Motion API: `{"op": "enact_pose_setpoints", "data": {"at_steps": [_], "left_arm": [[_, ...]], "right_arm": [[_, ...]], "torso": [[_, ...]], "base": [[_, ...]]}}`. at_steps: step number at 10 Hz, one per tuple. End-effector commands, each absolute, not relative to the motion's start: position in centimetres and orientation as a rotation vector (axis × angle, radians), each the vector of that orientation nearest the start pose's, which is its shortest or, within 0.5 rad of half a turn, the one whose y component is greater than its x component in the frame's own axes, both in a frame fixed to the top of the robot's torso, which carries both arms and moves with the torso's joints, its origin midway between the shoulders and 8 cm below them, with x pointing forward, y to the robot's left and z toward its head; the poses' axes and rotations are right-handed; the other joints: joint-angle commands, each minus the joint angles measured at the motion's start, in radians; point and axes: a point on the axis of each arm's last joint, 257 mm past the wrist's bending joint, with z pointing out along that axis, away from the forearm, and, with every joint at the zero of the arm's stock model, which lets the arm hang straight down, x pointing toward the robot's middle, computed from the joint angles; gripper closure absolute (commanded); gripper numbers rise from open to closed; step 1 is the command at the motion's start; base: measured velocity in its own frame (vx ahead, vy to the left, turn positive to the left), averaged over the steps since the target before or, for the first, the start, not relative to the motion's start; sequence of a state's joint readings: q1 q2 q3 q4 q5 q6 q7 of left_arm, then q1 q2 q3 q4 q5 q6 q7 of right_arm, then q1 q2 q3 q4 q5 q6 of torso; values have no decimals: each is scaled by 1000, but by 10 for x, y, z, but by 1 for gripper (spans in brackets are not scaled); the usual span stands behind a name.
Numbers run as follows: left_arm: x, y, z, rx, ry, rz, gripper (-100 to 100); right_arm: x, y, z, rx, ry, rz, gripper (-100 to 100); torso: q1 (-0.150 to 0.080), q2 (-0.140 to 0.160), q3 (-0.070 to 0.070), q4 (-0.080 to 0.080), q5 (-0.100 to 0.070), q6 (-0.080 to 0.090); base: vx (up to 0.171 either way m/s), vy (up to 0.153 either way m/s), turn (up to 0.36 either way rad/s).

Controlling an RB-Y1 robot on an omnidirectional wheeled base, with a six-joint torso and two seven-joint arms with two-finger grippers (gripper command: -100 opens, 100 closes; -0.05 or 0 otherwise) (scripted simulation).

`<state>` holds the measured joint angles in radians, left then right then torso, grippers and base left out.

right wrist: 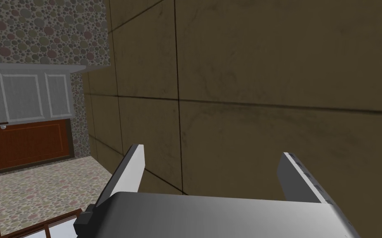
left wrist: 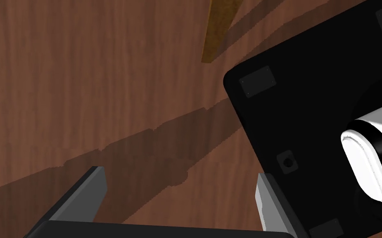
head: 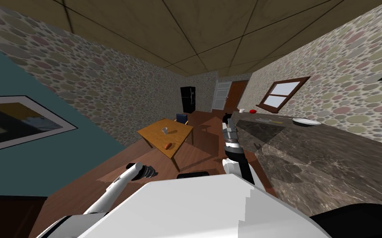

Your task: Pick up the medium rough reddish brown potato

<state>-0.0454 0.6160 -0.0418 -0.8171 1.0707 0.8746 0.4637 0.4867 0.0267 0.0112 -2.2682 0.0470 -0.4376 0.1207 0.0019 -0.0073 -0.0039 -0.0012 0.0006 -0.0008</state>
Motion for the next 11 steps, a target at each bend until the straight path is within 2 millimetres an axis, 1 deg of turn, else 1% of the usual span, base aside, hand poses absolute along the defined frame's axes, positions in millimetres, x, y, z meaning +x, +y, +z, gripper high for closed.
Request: {"op": "enact_pose_setpoints", "data": {"at_steps": [1,4,5,6,7,8,9,10,11], "left_arm": [[277,453,-543,-3156,698,-406,-100],[292,464,-527,-3199,602,-430,-100],[292,464,-527,-3199,602,-430,-100],[308,465,-516,-3209,571,-472,-100],[318,464,-511,-3209,567,-499,-100],[318,464,-511,-3209,567,-499,-100],[316,462,-511,-3210,567,-495,-100],[316,462,-511,-3209,568,-496,0],[303,469,-514,-3213,577,-488,-100]], "right_arm": [[358,-274,11,651,691,1162,0],[358,-274,11,651,691,1162,0],[358,-274,11,651,691,1162,0],[358,-274,11,651,691,1162,0],[358,-274,11,651,691,1162,0],[358,-274,11,651,691,1162,0],[358,-274,11,651,691,1162,0],[358,-274,11,651,691,1162,0],[358,-274,11,651,691,1162,0]], "torso": [[0,0,0,0,0,0],[0,-5,-3,-1,0,0],[-1,-7,-4,-1,0,0],[-2,-5,-3,-1,0,-1],[-3,-7,-4,-1,-1,0],[-5,-10,-6,-2,-1,0],[-5,-7,-4,-2,-1,-1],[-4,-1,-1,-1,-1,-1],[-3,2,1,0,-1,-1]], "base": [[99,11,-203],[150,16,-184],[123,4,-40],[174,-22,-167],[234,-40,-203],[147,-30,-46],[46,-11,1],[13,-2,-1],[88,-45,140]]}}
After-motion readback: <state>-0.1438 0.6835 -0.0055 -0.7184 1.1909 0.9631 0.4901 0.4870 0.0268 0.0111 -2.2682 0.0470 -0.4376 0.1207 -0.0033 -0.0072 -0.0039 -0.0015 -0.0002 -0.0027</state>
